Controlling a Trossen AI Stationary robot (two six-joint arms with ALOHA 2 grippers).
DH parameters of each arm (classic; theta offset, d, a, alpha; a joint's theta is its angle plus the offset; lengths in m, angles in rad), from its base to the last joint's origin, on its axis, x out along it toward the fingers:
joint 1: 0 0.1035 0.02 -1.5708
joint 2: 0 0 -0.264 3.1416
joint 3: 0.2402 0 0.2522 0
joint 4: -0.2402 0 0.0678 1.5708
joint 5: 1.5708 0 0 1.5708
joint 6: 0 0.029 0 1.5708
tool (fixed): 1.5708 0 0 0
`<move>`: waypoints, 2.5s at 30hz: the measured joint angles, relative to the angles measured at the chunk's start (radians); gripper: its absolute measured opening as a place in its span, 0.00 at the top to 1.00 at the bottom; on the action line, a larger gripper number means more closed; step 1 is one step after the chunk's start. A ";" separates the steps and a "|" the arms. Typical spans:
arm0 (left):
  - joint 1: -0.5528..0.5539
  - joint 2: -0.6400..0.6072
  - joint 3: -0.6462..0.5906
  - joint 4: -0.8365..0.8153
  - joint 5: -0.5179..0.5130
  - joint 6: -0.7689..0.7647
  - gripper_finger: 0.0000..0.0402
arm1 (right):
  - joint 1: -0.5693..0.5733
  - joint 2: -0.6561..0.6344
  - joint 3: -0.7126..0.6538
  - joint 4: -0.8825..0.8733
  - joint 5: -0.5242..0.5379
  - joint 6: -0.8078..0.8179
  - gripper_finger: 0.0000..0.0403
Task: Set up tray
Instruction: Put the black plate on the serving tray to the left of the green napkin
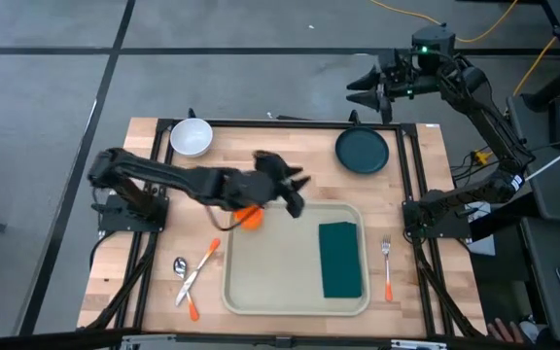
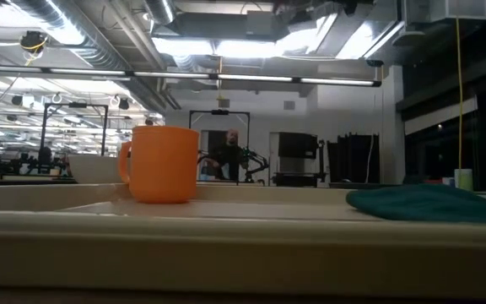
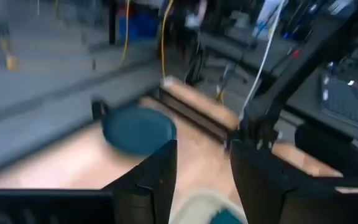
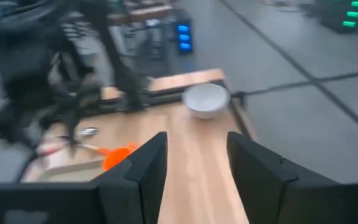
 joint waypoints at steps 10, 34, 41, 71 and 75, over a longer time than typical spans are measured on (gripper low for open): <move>-0.085 -0.200 0.000 -0.120 -0.120 0.252 0.64 | -0.002 -0.119 0.000 0.001 -0.104 0.005 0.57; -0.273 -0.792 -0.558 -0.022 -0.261 0.200 0.64 | 0.002 -0.349 -0.604 0.886 -0.007 0.450 0.57; -0.185 -0.969 -0.843 0.329 -0.110 0.344 0.64 | 0.014 -0.342 -0.759 1.060 0.023 0.512 0.57; 0.416 -1.219 -1.033 0.070 0.432 0.253 0.64 | 0.278 -0.239 -0.852 1.046 0.135 0.417 0.57; 0.418 -1.223 -1.033 0.072 0.382 0.232 0.64 | 0.278 -0.237 -0.852 1.048 0.133 0.414 0.57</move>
